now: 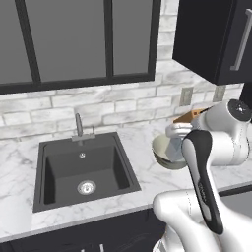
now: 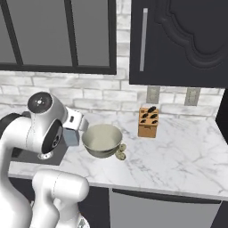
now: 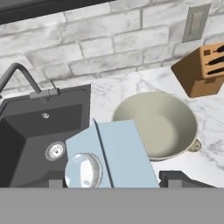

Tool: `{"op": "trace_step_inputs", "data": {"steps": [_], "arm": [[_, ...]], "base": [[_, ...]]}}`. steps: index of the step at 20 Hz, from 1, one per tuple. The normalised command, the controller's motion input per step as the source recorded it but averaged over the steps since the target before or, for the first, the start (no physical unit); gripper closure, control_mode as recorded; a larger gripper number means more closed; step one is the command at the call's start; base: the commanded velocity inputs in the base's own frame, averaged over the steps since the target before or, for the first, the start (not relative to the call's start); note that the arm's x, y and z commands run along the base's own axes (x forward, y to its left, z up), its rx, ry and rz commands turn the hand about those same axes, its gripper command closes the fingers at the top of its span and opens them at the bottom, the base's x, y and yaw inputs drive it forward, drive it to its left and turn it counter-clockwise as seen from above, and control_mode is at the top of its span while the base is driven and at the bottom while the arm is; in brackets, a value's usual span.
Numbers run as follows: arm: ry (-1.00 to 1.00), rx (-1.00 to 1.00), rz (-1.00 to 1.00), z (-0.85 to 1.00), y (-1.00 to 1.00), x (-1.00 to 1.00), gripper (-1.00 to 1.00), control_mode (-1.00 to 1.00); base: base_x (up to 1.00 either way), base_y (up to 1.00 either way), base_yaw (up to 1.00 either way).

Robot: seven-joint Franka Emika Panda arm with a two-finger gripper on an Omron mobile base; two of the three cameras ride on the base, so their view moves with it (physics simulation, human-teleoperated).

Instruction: Gather the eggs and milk located in the vicinity of the sink area and place them right next to the bowl.

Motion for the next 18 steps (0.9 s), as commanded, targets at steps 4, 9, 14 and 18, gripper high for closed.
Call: {"op": "trace_step_inputs", "data": {"steps": [4, 9, 14, 18], "arm": [[0.00, 0.00, 0.00, 0.00, 0.02, 0.05, 1.00, -1.00], [0.00, 0.00, 0.00, 0.00, 0.08, 0.00, 1.00, -1.00], [0.00, 0.00, 0.00, 0.00, 0.08, -0.03, 1.00, -1.00], [0.00, 0.00, 0.00, 0.00, 0.09, 0.00, 1.00, -1.00]], "base": [[0.00, 0.00, 0.00], [0.00, 0.00, 0.00], [0.00, 0.00, 0.00], [0.00, 0.00, 0.00]]}}
